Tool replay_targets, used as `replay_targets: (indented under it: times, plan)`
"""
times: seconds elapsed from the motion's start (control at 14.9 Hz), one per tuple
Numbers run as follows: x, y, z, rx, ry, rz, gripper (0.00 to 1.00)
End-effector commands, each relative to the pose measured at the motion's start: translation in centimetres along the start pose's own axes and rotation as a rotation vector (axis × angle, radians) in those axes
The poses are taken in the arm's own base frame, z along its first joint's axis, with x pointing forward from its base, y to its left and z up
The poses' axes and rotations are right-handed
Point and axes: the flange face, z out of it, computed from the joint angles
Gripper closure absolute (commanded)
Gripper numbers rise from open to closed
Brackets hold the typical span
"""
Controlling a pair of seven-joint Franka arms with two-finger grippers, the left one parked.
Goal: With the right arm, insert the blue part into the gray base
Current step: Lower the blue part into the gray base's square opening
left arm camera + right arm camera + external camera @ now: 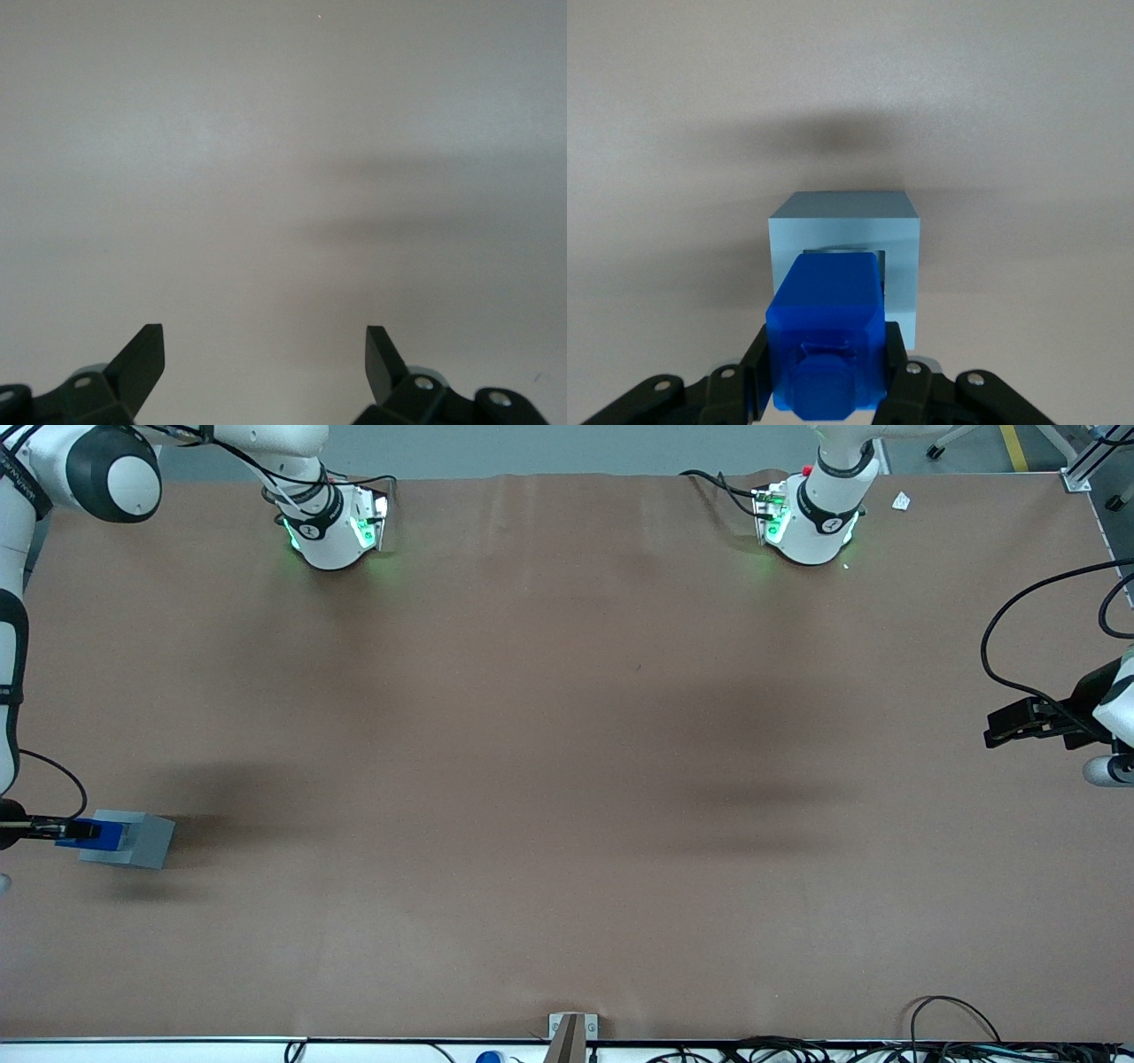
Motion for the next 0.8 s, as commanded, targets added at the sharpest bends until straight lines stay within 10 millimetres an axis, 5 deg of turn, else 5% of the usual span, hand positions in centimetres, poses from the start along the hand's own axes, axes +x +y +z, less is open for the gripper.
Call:
replay_targets:
  times: [0.0, 0.74]
  plan:
    - [0.19, 0.23, -0.26, -0.009, -0.004, -0.020, 1.00]
    - [0.32, 0.61, 0.67, -0.007, -0.004, 0.026, 1.00]
